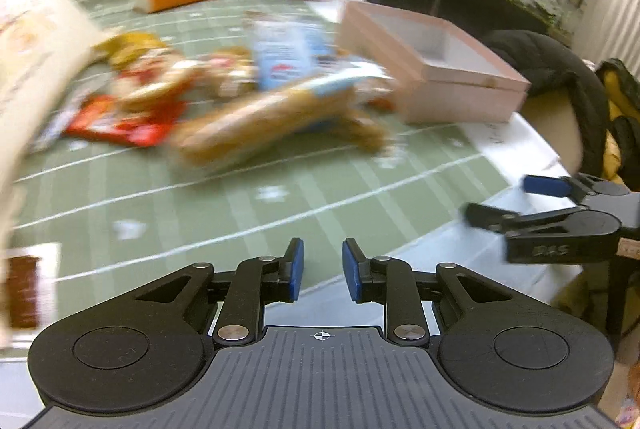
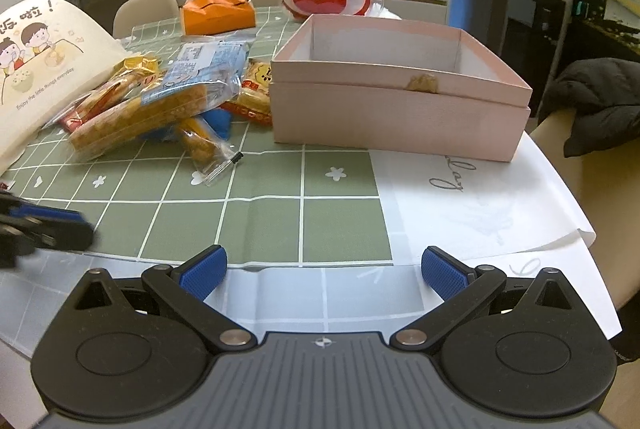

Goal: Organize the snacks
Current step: 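Reach the left tool toward the foil-wrapped chocolate square and grasp it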

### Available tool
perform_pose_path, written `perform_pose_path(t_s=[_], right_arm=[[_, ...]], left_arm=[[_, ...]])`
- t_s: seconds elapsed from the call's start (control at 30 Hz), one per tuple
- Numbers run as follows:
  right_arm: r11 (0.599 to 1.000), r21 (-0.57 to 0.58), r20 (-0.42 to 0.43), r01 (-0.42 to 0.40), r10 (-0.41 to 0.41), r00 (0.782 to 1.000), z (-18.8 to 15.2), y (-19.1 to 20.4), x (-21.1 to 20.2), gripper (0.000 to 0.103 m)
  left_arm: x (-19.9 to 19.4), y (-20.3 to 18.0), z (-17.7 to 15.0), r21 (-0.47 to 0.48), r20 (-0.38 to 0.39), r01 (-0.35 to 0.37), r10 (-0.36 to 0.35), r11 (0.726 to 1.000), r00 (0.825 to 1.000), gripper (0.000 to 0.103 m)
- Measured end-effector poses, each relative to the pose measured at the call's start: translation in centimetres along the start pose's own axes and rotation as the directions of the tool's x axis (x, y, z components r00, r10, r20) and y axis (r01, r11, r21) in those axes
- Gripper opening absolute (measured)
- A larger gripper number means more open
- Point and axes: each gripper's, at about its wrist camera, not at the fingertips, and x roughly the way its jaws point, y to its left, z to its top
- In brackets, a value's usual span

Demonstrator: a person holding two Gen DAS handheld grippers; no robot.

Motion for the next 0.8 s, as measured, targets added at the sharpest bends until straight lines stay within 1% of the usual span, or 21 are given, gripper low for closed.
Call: perform_pose_path(t_s=[0.1,0.13,0.17,0.2,0.27,0.3,0.4,0.5,0.57,0.63,0.8], right_arm=[[1.0,-0.019,-0.019,-0.014,0.014,1.0,0.3,-0.3,0.3,0.103],[1.0,-0.022,-0.022,-0.019,0.018,1.0,0.3,-0.4,0.3,0.103],[0.999,-0.03,-0.018,-0.026,0.025,1.0,0.2,-0.4,0.2,0.103],[0.998,-0.049,-0.017,-0.049,0.048,0.999,0.1,-0.2,0.2,0.103],[0.99,-0.096,-0.036,-0.103,0.1,0.994,0.3,0.4,0.2,0.103],[0.987,-0.108,-0.041,-0.12,0.116,0.992,0.5,0.9,0.3,0.102],[0.982,-0.13,-0.001,-0.138,0.139,0.99,0.9,2.3,-0.2,0.102],[0.974,-0.169,0.034,-0.149,0.156,0.987,1.3,4.1,-0.6,0.102],[0.971,-0.184,0.044,-0.155,0.166,0.985,1.7,4.8,-0.6,0.102],[0.969,-0.192,0.044,-0.158,0.169,0.985,1.8,5.3,-0.5,0.102],[0.975,-0.174,0.037,-0.14,0.148,0.988,1.5,4.7,-0.4,0.102]], left_arm=[[-2.5,4.1,0.1,-0.08,0.026,-0.037,0.039,0.996,0.999,0.025],[-3.6,5.6,-0.1,-0.114,0.05,-0.081,0.087,0.99,0.995,0.025],[-4.6,6.8,-0.2,-0.143,0.073,-0.14,0.151,0.98,0.986,0.025],[-5.4,8.0,-0.2,-0.167,0.086,-0.201,0.218,0.965,0.972,0.025],[-6.7,10.1,-0.4,-0.225,0.087,-0.277,0.302,0.934,0.949,0.025],[-7.2,11.3,-0.6,-0.261,0.073,-0.299,0.327,0.918,0.942,0.025],[-7.0,13.3,-0.8,-0.304,0.014,-0.317,0.337,0.898,0.942,0.025],[-5.8,14.4,-1.1,-0.326,-0.048,-0.317,0.32,0.891,0.946,0.025],[-5.5,14.8,-1.7,-0.335,-0.03,-0.3,0.308,0.893,0.951,0.027],[-5.7,15.1,-2.0,-0.354,-0.02,-0.287,0.299,0.89,0.954,0.026],[-6.1,16.8,-2.8,-0.435,0.015,-0.224,0.255,0.872,0.967,0.022]])
